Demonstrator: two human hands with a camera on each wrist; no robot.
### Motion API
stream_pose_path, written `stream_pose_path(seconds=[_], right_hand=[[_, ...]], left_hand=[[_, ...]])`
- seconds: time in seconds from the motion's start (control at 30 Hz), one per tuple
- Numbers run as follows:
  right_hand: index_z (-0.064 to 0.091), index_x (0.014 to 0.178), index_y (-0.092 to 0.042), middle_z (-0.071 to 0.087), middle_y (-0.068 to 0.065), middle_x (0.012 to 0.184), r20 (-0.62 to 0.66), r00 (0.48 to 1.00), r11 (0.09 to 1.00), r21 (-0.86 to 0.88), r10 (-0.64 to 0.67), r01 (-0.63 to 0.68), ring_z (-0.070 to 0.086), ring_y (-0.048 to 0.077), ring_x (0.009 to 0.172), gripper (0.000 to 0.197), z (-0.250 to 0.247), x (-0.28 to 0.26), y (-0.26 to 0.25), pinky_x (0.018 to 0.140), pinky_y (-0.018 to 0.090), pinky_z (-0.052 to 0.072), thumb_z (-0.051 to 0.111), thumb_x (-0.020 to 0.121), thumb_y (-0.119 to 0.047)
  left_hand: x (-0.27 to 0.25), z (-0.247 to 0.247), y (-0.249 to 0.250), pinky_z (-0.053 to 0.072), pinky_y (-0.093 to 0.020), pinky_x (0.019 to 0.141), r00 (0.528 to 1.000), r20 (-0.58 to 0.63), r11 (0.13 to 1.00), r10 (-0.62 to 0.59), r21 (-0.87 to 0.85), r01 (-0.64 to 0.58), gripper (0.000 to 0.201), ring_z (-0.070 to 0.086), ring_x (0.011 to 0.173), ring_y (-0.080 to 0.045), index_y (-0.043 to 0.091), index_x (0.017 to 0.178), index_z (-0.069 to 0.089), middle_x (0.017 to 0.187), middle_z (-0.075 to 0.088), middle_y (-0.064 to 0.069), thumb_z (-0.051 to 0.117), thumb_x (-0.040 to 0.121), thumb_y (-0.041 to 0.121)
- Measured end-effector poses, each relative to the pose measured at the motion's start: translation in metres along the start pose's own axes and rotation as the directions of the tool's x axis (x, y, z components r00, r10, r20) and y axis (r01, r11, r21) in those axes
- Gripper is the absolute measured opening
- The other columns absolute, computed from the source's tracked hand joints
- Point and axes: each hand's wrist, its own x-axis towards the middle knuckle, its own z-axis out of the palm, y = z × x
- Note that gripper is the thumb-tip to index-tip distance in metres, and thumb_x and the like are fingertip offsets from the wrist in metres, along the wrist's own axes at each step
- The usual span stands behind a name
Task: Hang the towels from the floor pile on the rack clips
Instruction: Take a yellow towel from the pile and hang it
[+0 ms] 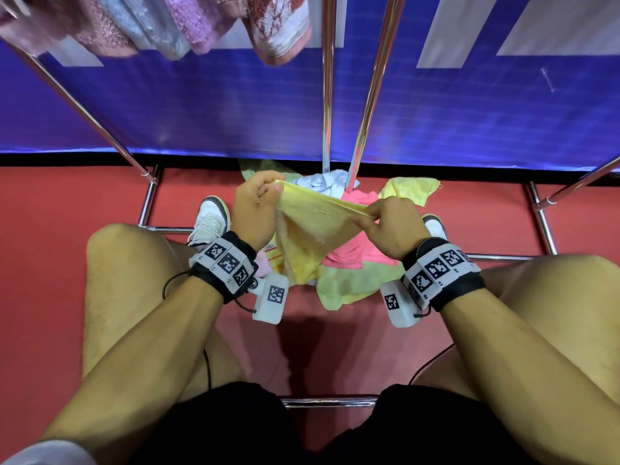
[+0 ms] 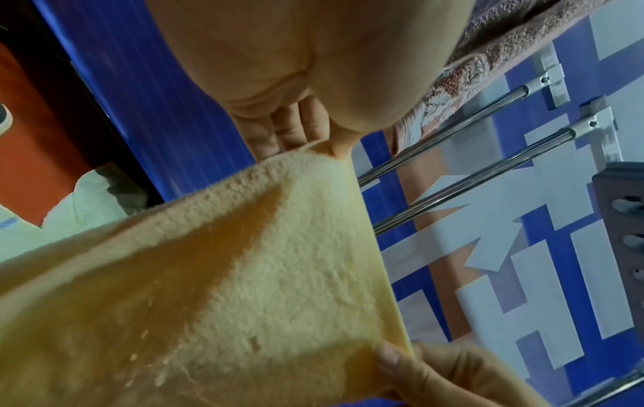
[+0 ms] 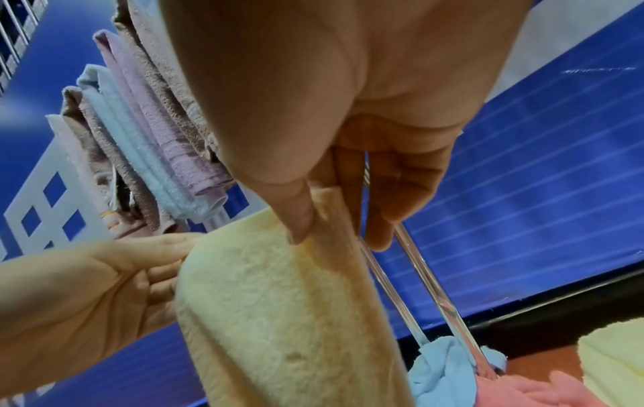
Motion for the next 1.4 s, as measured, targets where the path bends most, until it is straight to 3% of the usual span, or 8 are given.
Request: stream_pose_path(seconds=[0.23,0.47,0.6,0.87,1.03,1.17,1.3,1.4], right_hand=[[0.074,0.079,-0.018,0.067,0.003,0.07,-0.207,0.977,0.856,0.513,0.056,0.059,0.053,0.008,0.064,0.005,-0.004,0.0,-0.002,0.065,0.019,0.043,0.076,0.084,-0.02],[0.061,0.111,-0.022,0.059,0.012,0.071,-0.224,0.967,0.697,0.713,0.123,0.076,0.054,0.011,0.064,0.042,-0.004,0.003,-0.003,0.064,0.023,0.049,0.078,0.078,-0.002],[0.067,0.08,-0.015,0.06,-0.003,0.07,-0.242,0.967,0.714,0.691,0.078,0.115,0.05,-0.002,0.061,0.014,-0.005,0.004,-0.004,0.063,0.014,0.043,0.072,0.083,-0.003],[0.062,0.075,-0.022,0.067,0.008,0.08,-0.27,0.959,0.644,0.75,0.089,0.152,0.062,0.02,0.077,0.016,-0.006,0.003,-0.004,0.073,0.047,0.054,0.073,0.082,-0.012],[0.057,0.069,-0.017,0.065,0.017,0.071,-0.276,0.949,0.604,0.786,0.151,0.132,0.061,0.023,0.069,0.023,-0.008,0.004,-0.005,0.067,0.048,0.053,0.078,0.077,-0.011],[0.056,0.067,-0.015,0.061,0.008,0.067,-0.303,0.937,0.634,0.762,0.173,0.129,0.055,0.02,0.065,0.026,-0.008,0.005,-0.003,0.063,0.039,0.048,0.08,0.076,-0.01],[0.052,0.074,-0.008,0.053,0.007,0.064,-0.364,0.928,0.855,0.503,0.076,0.127,0.047,0.018,0.059,0.027,-0.006,0.004,0.0,0.058,0.023,0.04,0.074,0.084,-0.019],[0.048,0.082,-0.008,0.049,0.003,0.063,-0.325,0.944,0.918,0.389,0.052,0.083,0.045,0.02,0.058,0.021,-0.005,0.001,-0.003,0.059,0.029,0.041,0.065,0.089,-0.019]], left_hand=[[0.003,-0.002,0.0,0.042,-0.029,0.061,0.998,-0.05,0.999,-0.028,-0.024,0.027,0.014,0.05,0.063,-0.011,0.012,0.095,0.064,0.069,0.059,0.0,0.053,0.088,0.01],[0.004,-0.005,0.0,0.051,-0.055,0.068,0.996,-0.072,0.999,-0.043,-0.02,0.042,0.015,0.056,0.071,-0.021,0.017,0.094,0.065,0.077,0.063,-0.009,0.052,0.087,0.014],[0.002,-0.005,0.005,0.051,-0.049,0.068,0.996,-0.07,0.999,-0.052,-0.019,0.051,0.016,0.057,0.07,-0.015,0.014,0.095,0.064,0.076,0.063,-0.004,0.051,0.085,0.015],[0.0,-0.005,0.013,0.052,-0.058,0.07,0.996,-0.075,0.999,-0.044,0.005,0.044,0.016,0.058,0.072,-0.023,0.023,0.092,0.064,0.079,0.064,-0.014,0.051,0.087,0.016],[0.0,-0.004,0.016,0.052,-0.063,0.071,0.995,-0.086,0.999,-0.046,0.019,0.048,0.015,0.058,0.073,-0.025,0.023,0.093,0.065,0.081,0.064,-0.02,0.052,0.086,0.019],[0.0,-0.002,0.017,0.052,-0.059,0.073,0.994,-0.085,0.998,-0.067,0.011,0.068,0.018,0.057,0.073,-0.021,0.015,0.097,0.065,0.079,0.063,-0.011,0.052,0.086,0.02],[0.001,-0.001,0.014,0.052,-0.06,0.072,0.994,-0.054,0.995,-0.096,0.0,0.096,0.015,0.057,0.072,-0.024,0.017,0.094,0.066,0.079,0.063,-0.017,0.055,0.085,0.021],[-0.001,0.003,0.016,0.053,-0.059,0.072,0.992,-0.034,0.993,-0.118,0.005,0.118,0.012,0.056,0.07,-0.022,0.02,0.09,0.067,0.074,0.063,-0.012,0.058,0.084,0.022]])
